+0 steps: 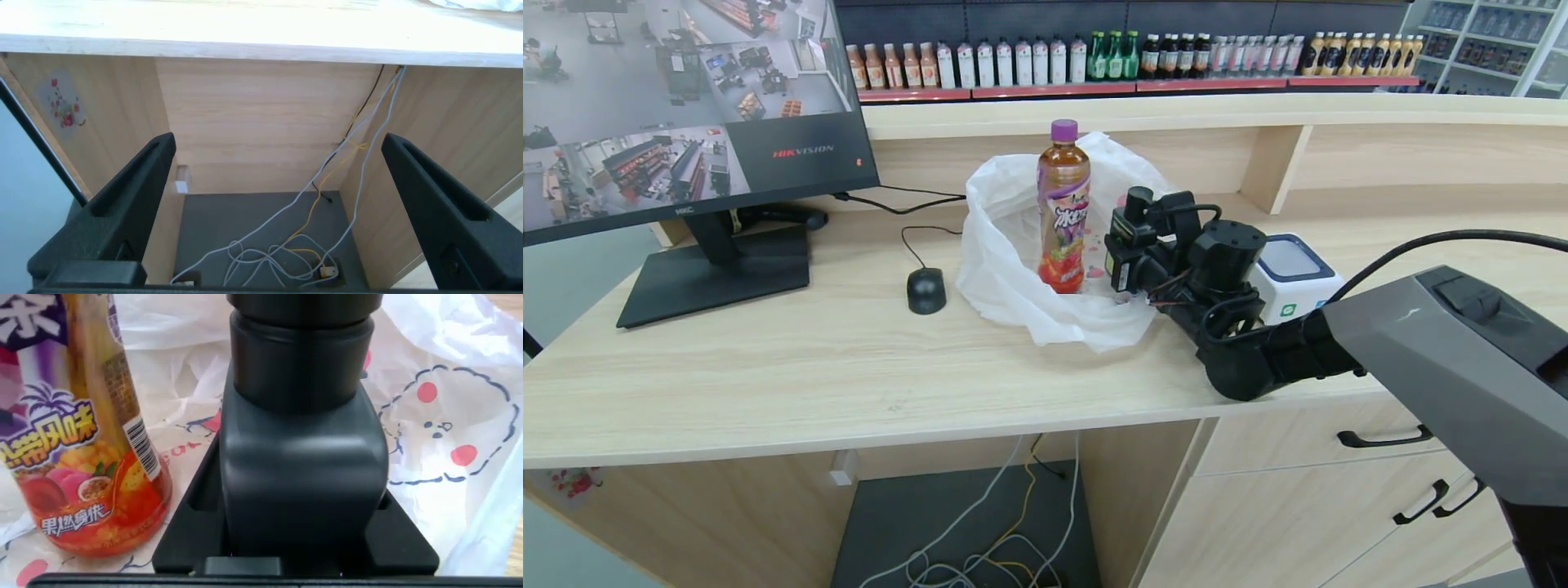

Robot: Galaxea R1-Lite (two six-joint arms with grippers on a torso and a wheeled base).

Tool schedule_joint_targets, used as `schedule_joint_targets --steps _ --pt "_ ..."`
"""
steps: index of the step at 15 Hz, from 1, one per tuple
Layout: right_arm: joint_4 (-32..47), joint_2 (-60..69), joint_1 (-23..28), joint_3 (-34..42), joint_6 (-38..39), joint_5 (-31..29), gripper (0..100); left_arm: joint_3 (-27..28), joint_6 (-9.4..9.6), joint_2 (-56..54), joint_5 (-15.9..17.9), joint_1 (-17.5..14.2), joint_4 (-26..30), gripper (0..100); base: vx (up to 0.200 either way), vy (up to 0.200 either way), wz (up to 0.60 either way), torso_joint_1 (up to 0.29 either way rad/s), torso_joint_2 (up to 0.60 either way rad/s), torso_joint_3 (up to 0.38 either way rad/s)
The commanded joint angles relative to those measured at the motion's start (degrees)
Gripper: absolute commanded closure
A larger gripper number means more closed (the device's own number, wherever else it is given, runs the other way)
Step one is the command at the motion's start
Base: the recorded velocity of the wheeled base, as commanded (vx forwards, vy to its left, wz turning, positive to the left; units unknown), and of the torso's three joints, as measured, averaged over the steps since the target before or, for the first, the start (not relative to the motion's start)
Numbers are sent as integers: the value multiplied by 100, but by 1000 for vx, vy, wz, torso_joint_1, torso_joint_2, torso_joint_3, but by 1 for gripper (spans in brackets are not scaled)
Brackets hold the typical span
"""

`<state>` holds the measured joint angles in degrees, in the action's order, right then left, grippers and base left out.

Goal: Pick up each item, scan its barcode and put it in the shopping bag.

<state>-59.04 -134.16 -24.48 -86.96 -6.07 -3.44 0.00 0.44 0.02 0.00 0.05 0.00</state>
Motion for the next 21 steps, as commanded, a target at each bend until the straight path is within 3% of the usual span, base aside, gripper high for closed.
schedule_joint_targets --steps 1,8,9,16,21 --pt "-2 -40 5 12 1 1 100 0 0 -2 0 4 0 0 0 0 0 0 0 0" --pt "-11 -93 -31 21 97 1 100 0 0 -2 0 -5 0 0 0 0 0 0 0 0" --pt "-11 -93 -39 21 106 1 0 0 0 -2 0 4 0 0 0 0 0 0 0 0" --pt "-161 -84 -48 21 299 -43 0 0 0 -2 0 -5 0 0 0 0 0 0 0 0" --pt "-864 -14 -57 144 299 -122 0 0 0 -2 0 4 0 0 0 0 0 0 0 0"
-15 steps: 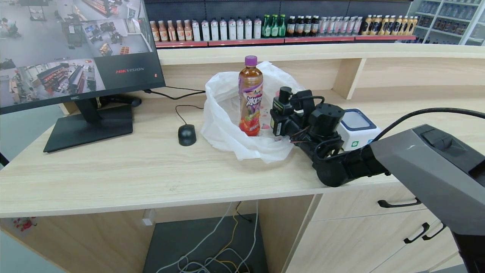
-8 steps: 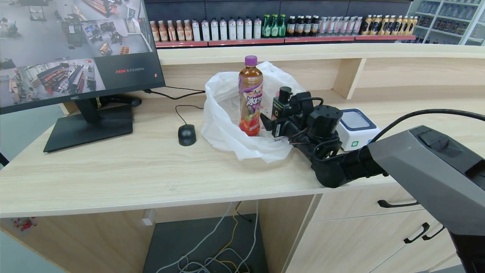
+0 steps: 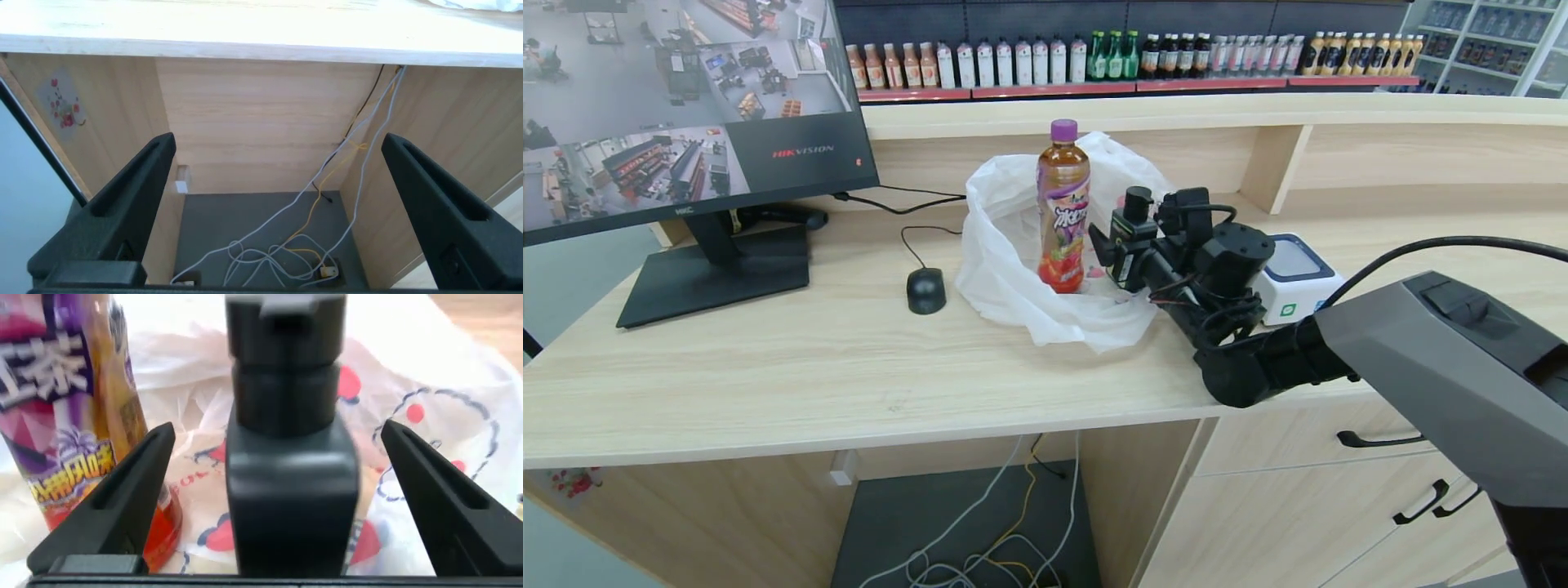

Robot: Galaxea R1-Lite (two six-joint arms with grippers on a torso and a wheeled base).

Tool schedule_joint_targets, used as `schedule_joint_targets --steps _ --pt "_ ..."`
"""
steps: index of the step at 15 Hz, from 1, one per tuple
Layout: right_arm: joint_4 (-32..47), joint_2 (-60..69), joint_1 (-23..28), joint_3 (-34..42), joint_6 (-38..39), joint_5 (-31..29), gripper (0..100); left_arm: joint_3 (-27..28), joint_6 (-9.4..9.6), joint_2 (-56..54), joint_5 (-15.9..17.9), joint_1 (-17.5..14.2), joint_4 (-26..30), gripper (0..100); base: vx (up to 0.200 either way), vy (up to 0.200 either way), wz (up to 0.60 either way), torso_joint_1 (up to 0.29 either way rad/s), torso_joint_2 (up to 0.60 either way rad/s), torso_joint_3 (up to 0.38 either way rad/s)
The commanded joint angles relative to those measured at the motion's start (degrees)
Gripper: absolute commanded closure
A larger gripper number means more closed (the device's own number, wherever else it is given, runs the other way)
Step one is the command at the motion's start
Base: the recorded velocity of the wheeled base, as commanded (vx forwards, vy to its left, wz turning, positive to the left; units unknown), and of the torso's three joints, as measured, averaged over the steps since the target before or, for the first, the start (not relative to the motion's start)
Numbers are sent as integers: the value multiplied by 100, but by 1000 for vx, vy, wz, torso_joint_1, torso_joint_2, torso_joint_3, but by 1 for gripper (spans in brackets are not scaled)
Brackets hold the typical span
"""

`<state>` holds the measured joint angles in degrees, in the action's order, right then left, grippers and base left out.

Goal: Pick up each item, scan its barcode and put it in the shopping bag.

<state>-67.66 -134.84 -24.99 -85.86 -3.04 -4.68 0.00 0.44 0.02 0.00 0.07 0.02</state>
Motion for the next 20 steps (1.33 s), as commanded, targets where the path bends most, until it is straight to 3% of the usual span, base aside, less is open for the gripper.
schedule_joint_targets --steps 1,8,11,20 --pt "-142 177 -32 113 40 -68 0 0 0 -2 0 -7 -2 0 0 0 0 0 0 0" --pt "-204 1197 -85 720 295 -472 0 0 0 -2 0 -7 -2 0 0 0 0 0 0 0" --pt "-582 2172 -85 2064 488 -885 0 0 0 -2 0 1 -2 0 0 0 0 0 0 0" --pt "-1276 5714 662 7215 1130 -727 0 0 0 -2 0 1 -2 0 0 0 0 0 0 0"
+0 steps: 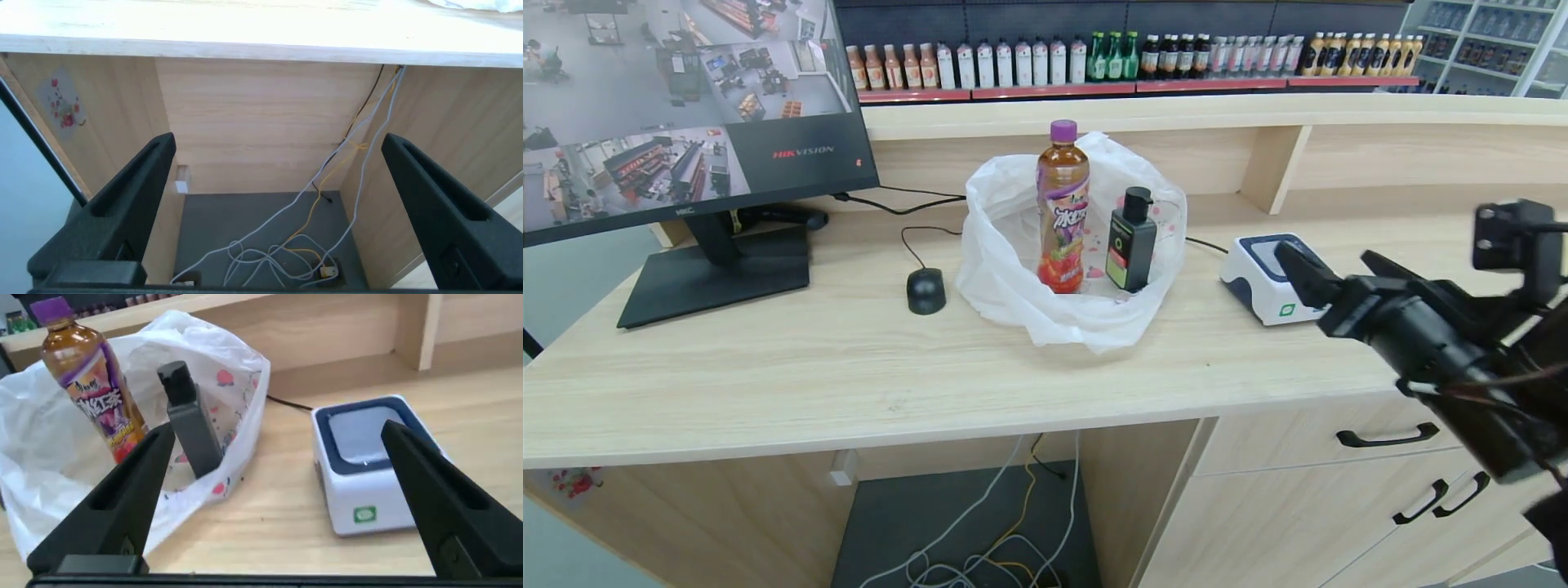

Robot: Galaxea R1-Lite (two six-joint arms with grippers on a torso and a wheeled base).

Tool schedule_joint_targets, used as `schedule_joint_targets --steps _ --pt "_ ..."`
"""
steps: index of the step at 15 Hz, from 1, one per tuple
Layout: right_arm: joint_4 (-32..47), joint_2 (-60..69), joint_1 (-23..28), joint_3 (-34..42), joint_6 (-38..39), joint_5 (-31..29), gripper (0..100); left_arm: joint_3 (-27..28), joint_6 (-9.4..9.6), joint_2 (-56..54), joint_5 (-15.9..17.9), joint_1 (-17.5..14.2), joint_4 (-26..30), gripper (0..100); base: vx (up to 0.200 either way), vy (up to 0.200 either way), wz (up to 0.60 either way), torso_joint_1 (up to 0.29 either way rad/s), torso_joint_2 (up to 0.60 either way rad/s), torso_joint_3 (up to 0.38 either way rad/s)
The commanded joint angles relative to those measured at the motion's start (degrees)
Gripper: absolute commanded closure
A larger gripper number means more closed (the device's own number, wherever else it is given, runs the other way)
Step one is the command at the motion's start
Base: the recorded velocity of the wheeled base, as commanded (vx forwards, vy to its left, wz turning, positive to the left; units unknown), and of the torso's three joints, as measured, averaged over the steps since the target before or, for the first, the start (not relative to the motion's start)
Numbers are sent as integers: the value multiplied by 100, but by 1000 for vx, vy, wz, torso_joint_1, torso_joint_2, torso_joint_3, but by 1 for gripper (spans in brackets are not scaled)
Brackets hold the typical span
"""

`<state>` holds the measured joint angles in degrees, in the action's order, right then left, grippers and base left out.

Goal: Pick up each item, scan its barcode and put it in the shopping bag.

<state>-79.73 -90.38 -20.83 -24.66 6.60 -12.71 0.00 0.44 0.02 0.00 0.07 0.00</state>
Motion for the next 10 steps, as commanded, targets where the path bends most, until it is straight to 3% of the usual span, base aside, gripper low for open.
schedule_joint_targets --steps 1,4,6,9,10 --pt "-61 1726 370 1570 167 199 0 0 0 -2 0 1 0 0 0 0 0 0 0 0" --pt "247 2877 431 2466 167 243 0 0 18 -2 0 1 0 0 0 0 0 0 0 0" --pt "1267 3765 422 2466 167 270 0 0 9 -2 0 -7 0 0 0 0 0 0 0 0" --pt "3587 5619 255 2457 -9 507 0 0 9 -2 0 -7 0 0 0 0 0 0 0 0" --pt "4773 6489 211 2422 -97 621 0 0 9 -2 0 1 0 0 0 0 0 0 0 0"
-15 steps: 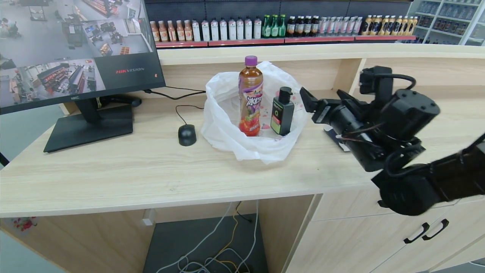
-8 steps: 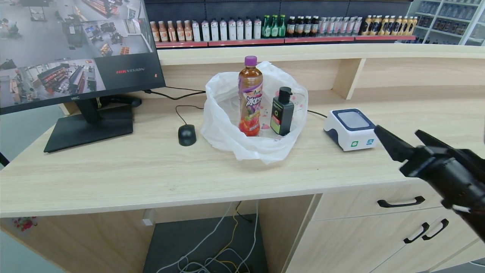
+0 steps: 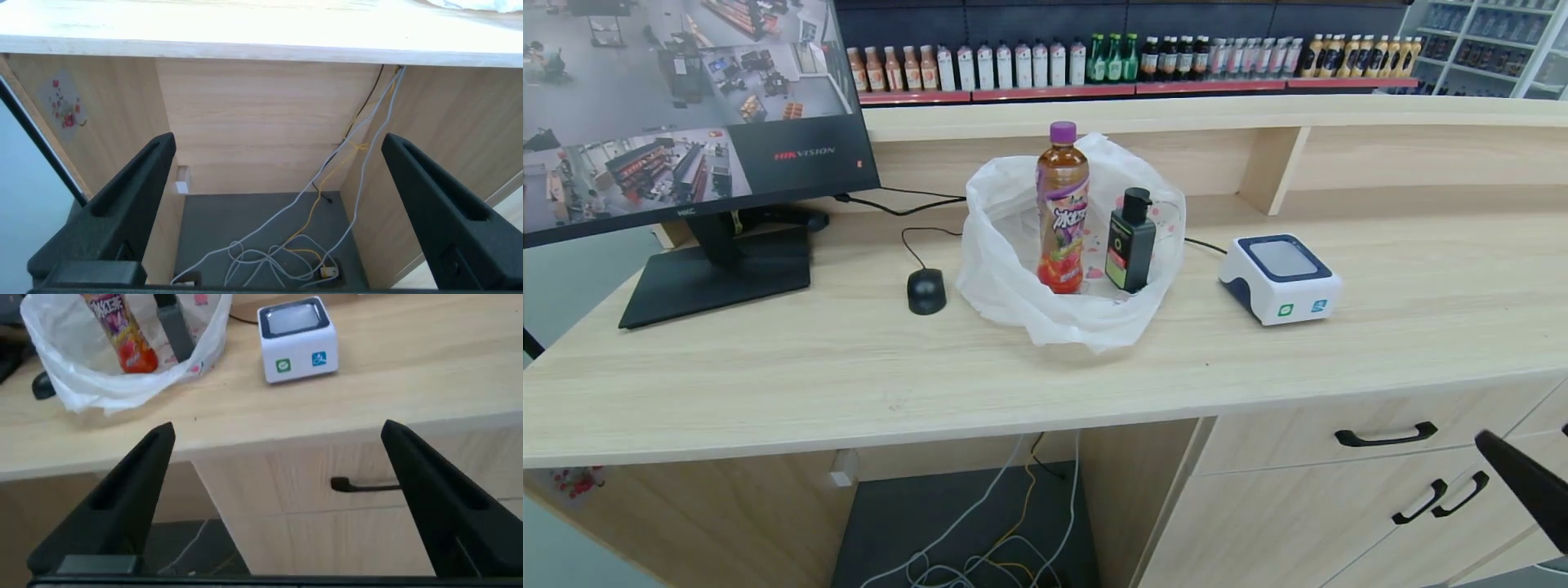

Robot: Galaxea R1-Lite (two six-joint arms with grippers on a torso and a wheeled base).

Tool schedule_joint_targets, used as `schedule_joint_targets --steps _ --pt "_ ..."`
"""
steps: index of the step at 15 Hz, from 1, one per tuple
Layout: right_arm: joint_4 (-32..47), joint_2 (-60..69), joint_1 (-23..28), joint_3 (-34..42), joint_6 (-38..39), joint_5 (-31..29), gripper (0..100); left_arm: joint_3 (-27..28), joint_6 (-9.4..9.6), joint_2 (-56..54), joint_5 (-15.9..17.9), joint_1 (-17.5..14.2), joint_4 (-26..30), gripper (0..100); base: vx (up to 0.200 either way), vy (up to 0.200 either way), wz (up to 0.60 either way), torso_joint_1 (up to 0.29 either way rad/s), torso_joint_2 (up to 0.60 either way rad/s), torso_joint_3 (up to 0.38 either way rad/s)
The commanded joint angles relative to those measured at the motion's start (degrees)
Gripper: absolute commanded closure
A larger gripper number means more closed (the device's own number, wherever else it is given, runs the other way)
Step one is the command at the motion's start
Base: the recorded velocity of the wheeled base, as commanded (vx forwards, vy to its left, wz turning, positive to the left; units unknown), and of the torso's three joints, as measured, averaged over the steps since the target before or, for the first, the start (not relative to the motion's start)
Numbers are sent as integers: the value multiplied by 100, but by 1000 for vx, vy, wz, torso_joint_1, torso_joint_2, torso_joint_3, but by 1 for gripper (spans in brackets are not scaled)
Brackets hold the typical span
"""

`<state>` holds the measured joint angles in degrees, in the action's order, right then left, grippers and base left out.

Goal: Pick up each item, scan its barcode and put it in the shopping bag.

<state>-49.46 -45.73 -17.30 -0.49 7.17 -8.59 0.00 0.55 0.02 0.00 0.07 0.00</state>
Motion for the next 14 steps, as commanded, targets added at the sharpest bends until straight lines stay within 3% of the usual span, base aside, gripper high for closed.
schedule_joint_targets --steps 1,3,6,10,14 --pt "2476 2560 -160 -4 -233 297 0 0 -2 -2 0 1 0 0 0 0 0 0 0 0" --pt "3627 3430 -160 -4 -321 517 0 0 7 -2 0 1 0 0 0 0 0 0 0 0" --pt "4568 4001 -160 22 -523 605 0 0 -2 -2 0 1 0 0 0 0 0 0 0 0" --pt "4946 4019 16 40 -831 605 0 0 -20 -2 0 -7 0 0 0 0 0 0 0 0" --pt "4946 3764 983 40 -831 613 0 0 -28 -2 0 -7 0 0 0 0 0 0 0 0"
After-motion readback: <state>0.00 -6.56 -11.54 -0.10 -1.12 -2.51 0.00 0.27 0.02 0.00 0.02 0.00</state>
